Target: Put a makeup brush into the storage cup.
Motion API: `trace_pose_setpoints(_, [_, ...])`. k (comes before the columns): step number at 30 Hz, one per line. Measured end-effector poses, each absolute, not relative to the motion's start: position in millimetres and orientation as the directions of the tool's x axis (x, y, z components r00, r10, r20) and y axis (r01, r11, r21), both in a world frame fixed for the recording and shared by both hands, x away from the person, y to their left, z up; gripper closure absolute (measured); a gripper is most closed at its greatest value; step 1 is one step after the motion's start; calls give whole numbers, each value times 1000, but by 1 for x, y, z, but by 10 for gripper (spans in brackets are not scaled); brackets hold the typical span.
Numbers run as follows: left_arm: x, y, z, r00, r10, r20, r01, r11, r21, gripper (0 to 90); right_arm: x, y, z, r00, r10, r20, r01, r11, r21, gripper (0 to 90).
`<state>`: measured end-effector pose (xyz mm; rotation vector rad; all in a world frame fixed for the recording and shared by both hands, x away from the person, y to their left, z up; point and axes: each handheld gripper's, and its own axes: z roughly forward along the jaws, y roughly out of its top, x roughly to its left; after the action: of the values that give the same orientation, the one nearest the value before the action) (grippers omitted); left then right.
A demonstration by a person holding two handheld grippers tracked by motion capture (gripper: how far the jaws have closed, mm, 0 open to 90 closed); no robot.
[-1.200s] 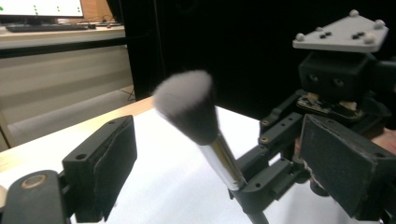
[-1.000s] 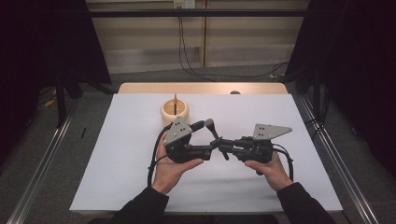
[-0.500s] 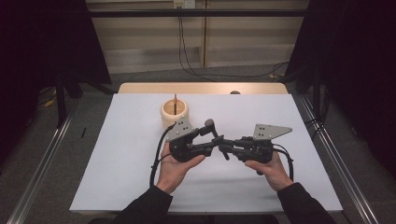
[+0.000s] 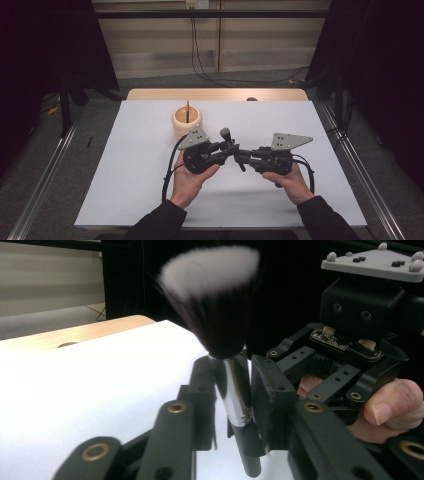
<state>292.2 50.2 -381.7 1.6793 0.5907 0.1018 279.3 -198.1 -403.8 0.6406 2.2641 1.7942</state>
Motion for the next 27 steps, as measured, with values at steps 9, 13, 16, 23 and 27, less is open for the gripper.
trace_pose_setpoints(9, [291, 50, -380, 875, 410, -256, 316, -85, 945, 769, 279, -195, -405, -893, 431, 126, 219, 173, 960, 795])
trace_pose_setpoints(13, [290, 50, -378, 875, 418, -244, 310, -99, 945, 775, 279, -193, -405, -894, 427, 132, 224, 172, 959, 793])
trace_pose_setpoints(16, [289, 50, -377, 876, 423, -232, 301, -103, 948, 775, 279, -193, -405, -894, 428, 131, 222, 170, 960, 788])
trace_pose_setpoints(23, [288, 52, -373, 873, 439, -212, 282, -103, 954, 776, 279, -195, -406, -885, 447, 130, 225, 166, 960, 708])
trace_pose_setpoints(27, [289, 53, -373, 873, 441, -210, 283, -106, 953, 776, 278, -196, -405, -880, 459, 121, 220, 168, 961, 604])
